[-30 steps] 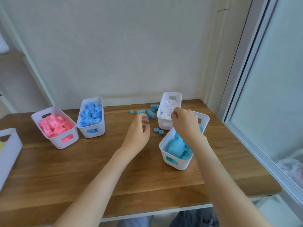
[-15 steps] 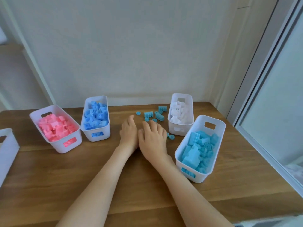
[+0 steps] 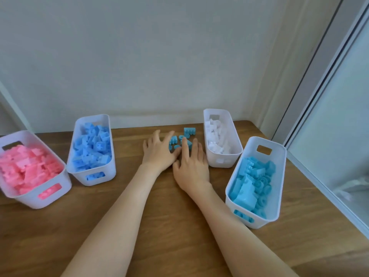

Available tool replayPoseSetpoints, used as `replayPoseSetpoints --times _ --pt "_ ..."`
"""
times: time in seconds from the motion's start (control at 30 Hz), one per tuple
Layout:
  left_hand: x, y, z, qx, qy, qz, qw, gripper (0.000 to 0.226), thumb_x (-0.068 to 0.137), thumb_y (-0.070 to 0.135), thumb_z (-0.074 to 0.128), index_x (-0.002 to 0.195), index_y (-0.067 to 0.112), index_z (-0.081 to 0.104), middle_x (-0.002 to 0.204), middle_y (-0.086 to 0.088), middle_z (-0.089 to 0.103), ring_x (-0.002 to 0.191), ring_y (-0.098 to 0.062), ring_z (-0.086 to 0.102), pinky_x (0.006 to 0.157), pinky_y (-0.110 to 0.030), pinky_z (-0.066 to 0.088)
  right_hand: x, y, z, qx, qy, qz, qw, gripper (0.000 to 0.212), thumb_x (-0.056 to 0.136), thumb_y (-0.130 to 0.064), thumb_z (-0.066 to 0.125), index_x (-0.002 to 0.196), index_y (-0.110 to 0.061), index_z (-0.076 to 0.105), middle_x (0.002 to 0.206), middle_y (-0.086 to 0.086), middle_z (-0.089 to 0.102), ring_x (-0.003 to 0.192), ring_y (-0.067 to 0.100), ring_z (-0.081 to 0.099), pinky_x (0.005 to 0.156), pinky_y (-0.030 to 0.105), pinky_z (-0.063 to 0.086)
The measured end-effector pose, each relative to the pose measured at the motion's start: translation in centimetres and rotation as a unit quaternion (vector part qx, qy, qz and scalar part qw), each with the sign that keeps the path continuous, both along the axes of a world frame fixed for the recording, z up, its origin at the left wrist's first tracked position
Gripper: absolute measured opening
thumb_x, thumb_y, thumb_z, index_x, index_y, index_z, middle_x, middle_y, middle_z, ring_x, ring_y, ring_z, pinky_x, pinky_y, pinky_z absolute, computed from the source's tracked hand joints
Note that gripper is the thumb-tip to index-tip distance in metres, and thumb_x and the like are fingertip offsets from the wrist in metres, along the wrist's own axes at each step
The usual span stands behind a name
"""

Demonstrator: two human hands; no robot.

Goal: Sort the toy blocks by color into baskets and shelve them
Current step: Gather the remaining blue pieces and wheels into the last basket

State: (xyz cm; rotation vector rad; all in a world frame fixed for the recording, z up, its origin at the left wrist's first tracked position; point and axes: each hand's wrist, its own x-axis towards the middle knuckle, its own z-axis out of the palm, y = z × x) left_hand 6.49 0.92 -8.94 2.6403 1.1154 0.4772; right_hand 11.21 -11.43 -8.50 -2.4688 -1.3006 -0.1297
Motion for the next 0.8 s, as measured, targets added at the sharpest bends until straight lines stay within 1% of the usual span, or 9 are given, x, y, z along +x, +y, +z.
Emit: replayPoseSetpoints --times 0.1,0.17,0.27,0.37,0.43,0.53,0.57,0.67,0.8 --pt "-0.1 0.0 0.1 0.020 0.004 -0.031 0.999 0.049 0.093 0.053 0.042 0.138 0.035 0.036 0.140 -0.005 0.037 0.132 -0.027 0.029 0.111 -0.047 0.022 0.3 0.6 -0.2 -0.001 -0.001 -0.008 1.000 0.064 0.097 -0.033 0.029 0.152 -0.016 0.000 0.156 0.019 0.005 0.144 0.032 0.008 0.117 0.043 0.007" --pt "-0.2 -0.3 0.2 0.034 0.013 -0.046 0.998 0.042 0.095 0.047 0.042 0.132 0.028 0.040 0.132 -0.006 0.040 0.125 -0.027 0.033 0.105 -0.043 0.027 0.5 0.8 -0.3 -0.010 -0.004 -0.006 1.000 0.062 0.097 -0.033 0.028 0.152 -0.016 0.004 0.157 0.017 0.007 0.144 0.031 0.011 0.117 0.044 0.008" --pt "-0.6 -0.8 0.2 0.056 0.020 -0.033 0.998 0.039 0.096 0.043 0.040 0.122 0.015 0.041 0.128 -0.008 0.043 0.118 -0.026 0.036 0.097 -0.038 0.032 0.5 0.8 -0.4 -0.021 0.000 0.000 1.000 0.059 0.097 -0.032 0.030 0.151 -0.016 0.011 0.156 0.013 0.014 0.140 0.030 0.021 0.114 0.045 0.014" --pt "-1.1 -1.3 0.3 0.067 0.014 -0.024 0.997 0.040 0.096 0.042 0.040 0.120 0.009 0.042 0.125 -0.010 0.047 0.114 -0.027 0.038 0.093 -0.036 0.034 0.5 0.7 -0.3 0.003 -0.018 0.008 1.000 0.054 0.094 -0.029 0.034 0.146 -0.018 0.023 0.145 0.011 0.030 0.128 0.030 0.035 0.107 0.044 0.024" --pt "-1.7 -2.0 0.6 0.053 -0.001 -0.022 0.998 0.039 0.096 0.042 0.041 0.115 0.008 0.044 0.118 -0.011 0.053 0.107 -0.025 0.044 0.082 -0.034 0.038 0.7 0.5 -0.1 0.014 0.011 0.028 0.999 0.047 0.093 -0.025 0.037 0.140 -0.022 0.032 0.137 0.009 0.036 0.122 0.029 0.038 0.104 0.043 0.025" --pt "-2.7 -3.3 1.1 0.062 0.006 -0.015 0.998 0.035 0.097 0.044 0.039 0.108 0.011 0.045 0.102 -0.008 0.059 0.079 -0.018 0.047 0.058 -0.029 0.031 0.9 0.1 0.4 0.037 0.039 0.043 0.998 0.039 0.091 -0.020 0.042 0.130 -0.021 0.040 0.126 0.009 0.041 0.115 0.028 0.040 0.099 0.041 0.029" --pt "-2.9 -3.8 1.2 0.078 0.018 -0.010 0.997 0.036 0.098 0.045 0.037 0.108 0.012 0.044 0.100 -0.007 0.059 0.077 -0.019 0.049 0.056 -0.028 0.029 0.8 -0.1 0.4 0.040 0.028 0.053 0.997 0.036 0.091 -0.018 0.042 0.127 -0.019 0.042 0.124 0.010 0.042 0.113 0.027 0.041 0.097 0.040 0.030" --pt "-3.7 -4.9 1.3 0.105 0.042 0.011 0.993 0.038 0.099 0.045 0.035 0.113 0.012 0.045 0.101 -0.007 0.061 0.084 -0.025 0.060 0.059 -0.030 0.032 0.4 -0.6 0.4 0.046 -0.007 0.102 0.994 0.032 0.092 -0.014 0.041 0.123 -0.013 0.044 0.120 0.011 0.048 0.107 0.026 0.046 0.089 0.034 0.037" --pt "-4.9 -6.2 1.4 0.110 0.029 0.037 0.993 0.039 0.099 0.048 0.030 0.106 0.014 0.049 0.083 -0.002 0.061 0.065 -0.017 0.052 0.051 -0.028 0.030 -0.2 -1.2 0.7 0.034 -0.032 0.134 0.990 0.025 0.095 -0.014 0.041 0.120 -0.012 0.042 0.111 0.009 0.056 0.097 0.023 0.054 0.076 0.028 0.041"
